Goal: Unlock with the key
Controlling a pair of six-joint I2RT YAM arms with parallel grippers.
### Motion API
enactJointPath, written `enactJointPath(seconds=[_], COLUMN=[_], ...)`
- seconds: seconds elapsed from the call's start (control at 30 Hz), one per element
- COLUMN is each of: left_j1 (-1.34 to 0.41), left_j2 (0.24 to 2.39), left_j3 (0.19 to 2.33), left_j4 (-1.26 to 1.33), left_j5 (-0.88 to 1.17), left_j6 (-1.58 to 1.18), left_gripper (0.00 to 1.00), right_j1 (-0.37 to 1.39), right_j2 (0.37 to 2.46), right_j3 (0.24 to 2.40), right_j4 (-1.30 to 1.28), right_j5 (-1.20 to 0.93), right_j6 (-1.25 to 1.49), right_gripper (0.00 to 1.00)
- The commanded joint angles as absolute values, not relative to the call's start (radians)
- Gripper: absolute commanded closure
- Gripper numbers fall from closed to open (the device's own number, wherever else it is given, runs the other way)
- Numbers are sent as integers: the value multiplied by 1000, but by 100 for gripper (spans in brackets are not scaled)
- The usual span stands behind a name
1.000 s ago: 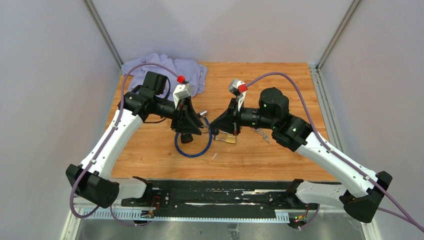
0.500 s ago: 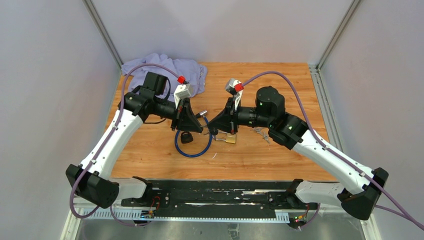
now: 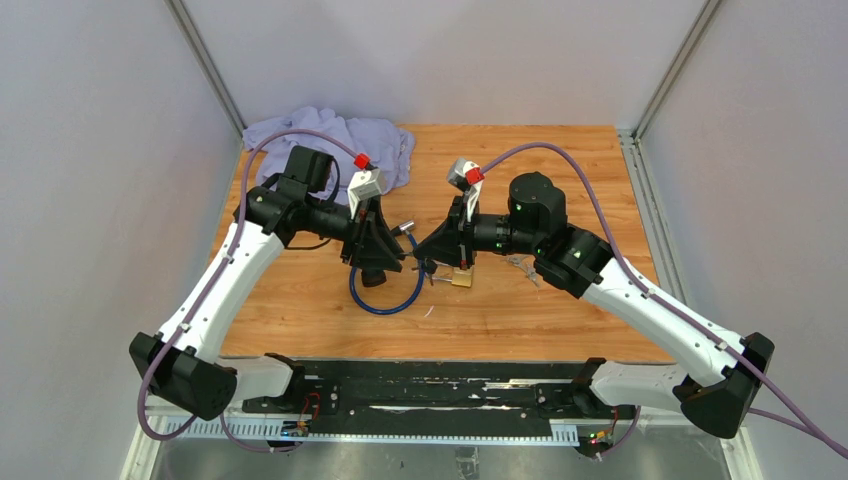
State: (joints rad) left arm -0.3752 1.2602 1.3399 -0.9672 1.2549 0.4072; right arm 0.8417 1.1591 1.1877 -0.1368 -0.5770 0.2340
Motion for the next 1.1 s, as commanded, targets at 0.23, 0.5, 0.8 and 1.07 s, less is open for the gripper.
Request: enactJointPath(seconds=[0.23,0.5,0.8,1.07], left_j1=[-376,-377,-380,-381], left_j2=[1252,1266,1259,1246], left_j3=[1346,1347,1342,1352], left_j4=[-968,-968,-964,-960], left_j5=[1235,1225,1146,1105], left_j6=[382,377,355,327], left_gripper=[72,99,100,100], right_j1=[859,867,804,760], right_j2=[1168,1175,1179,1283], right_j3=[1216,1215,1259,1339], right_j4=[-146,-149,-177,-240], right_j5=[-580,-579,-700,-846], right_j6=[201,194,208,192], right_gripper=[99,99,50,34])
